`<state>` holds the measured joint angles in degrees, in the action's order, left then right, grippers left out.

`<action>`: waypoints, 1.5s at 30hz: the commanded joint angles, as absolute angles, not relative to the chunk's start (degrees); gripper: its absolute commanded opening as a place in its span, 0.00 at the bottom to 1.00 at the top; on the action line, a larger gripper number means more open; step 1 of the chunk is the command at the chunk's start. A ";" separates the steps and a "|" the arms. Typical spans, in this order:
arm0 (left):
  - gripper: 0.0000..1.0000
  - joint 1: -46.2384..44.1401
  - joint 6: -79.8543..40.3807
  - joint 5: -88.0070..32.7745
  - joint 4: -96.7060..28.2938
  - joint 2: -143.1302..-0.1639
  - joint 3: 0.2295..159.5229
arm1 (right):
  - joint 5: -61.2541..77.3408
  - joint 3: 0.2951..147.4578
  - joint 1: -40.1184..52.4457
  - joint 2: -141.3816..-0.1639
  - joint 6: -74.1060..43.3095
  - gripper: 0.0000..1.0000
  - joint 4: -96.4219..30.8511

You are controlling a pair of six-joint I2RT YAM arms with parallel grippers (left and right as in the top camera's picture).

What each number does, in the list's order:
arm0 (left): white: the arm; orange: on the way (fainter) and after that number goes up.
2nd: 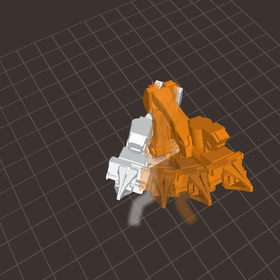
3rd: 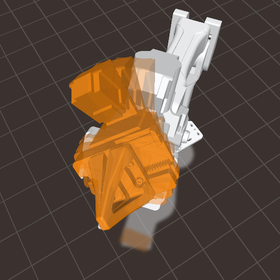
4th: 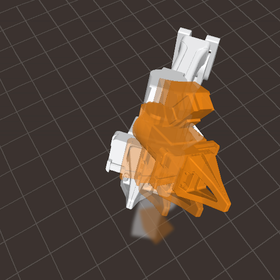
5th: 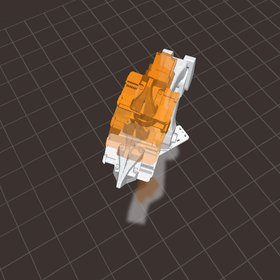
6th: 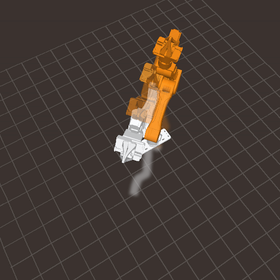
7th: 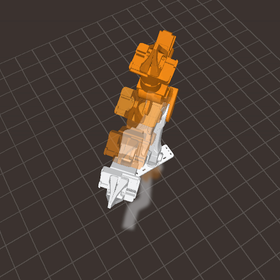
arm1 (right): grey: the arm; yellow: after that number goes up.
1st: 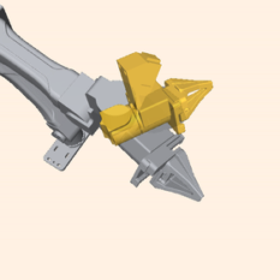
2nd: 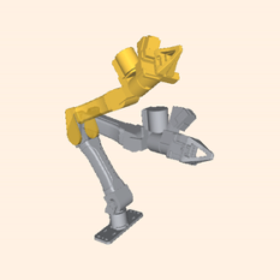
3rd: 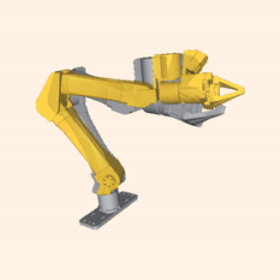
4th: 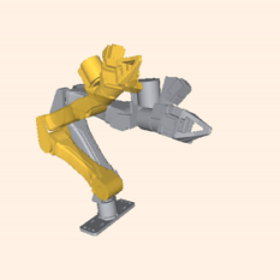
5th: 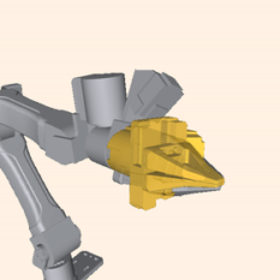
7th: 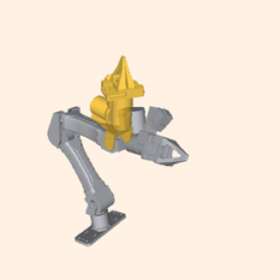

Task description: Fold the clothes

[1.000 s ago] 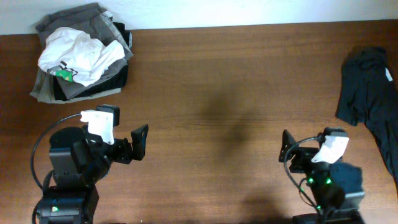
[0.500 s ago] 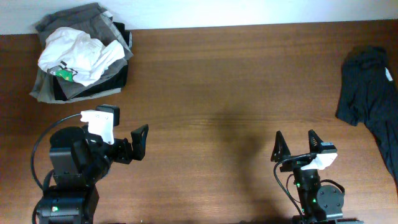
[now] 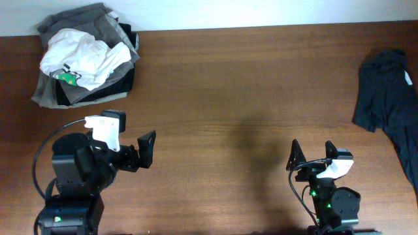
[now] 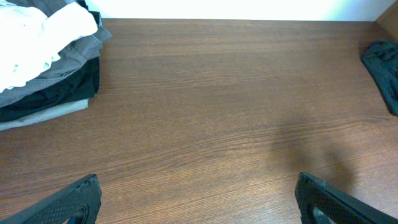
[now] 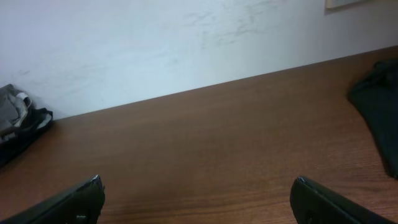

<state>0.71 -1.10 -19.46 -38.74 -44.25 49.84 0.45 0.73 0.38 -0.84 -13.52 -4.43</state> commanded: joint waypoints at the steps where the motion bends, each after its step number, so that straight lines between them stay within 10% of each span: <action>1: 0.99 0.43 -0.82 -19.09 -38.70 -44.14 49.69 | -0.25 0.32 -0.08 -0.19 -14.00 0.99 -4.58; 24: 0.99 -0.40 -0.89 -20.93 -42.89 -38.54 47.83 | -0.27 0.32 -0.08 -0.19 -13.98 0.99 -4.58; 45: 0.99 -2.42 -4.29 -7.14 2.94 -7.35 1.83 | -0.25 0.32 -0.08 -0.21 -13.98 0.98 -4.60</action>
